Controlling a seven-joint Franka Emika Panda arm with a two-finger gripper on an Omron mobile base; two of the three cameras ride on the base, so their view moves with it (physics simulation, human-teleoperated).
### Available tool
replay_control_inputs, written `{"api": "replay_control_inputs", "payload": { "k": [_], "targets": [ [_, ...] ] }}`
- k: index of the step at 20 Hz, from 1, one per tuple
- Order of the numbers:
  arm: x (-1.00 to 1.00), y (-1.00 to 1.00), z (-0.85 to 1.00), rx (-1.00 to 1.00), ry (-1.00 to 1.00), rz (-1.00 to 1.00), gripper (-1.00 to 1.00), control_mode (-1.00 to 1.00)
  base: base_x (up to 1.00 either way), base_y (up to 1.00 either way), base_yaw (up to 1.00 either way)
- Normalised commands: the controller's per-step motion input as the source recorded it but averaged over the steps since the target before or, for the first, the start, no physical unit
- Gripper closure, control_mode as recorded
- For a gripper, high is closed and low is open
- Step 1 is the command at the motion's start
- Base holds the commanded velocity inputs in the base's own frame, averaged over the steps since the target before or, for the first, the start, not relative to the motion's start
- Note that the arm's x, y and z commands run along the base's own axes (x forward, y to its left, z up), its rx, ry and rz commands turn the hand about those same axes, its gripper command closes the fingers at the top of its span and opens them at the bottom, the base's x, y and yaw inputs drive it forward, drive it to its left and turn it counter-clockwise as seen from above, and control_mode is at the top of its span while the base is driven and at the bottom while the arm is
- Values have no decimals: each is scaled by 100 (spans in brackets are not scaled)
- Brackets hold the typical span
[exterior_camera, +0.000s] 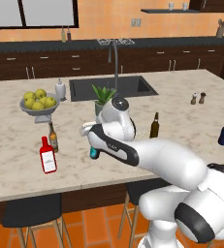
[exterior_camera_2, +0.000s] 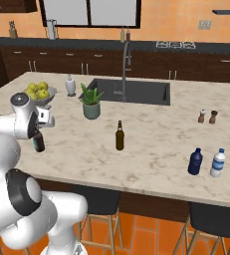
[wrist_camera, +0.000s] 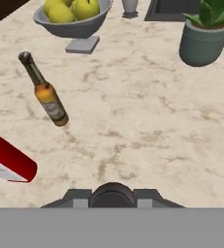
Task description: Move the plastic bottles in the middle to the plastics group, and the glass bottles in the middle to the glass group.
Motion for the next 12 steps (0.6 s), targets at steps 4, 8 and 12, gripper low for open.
{"api": "replay_control_inputs", "payload": {
  "k": [4, 8, 12],
  "targets": [
    [15, 62, -1, 0, 0, 1, 100, -100, 0, 0, 0],
    [16, 52, 0, 0, 0, 0, 100, -100, 0, 0, 0],
    [3, 46, -5, 0, 0, 0, 100, -100, 0, 0, 0]
  ]
}}
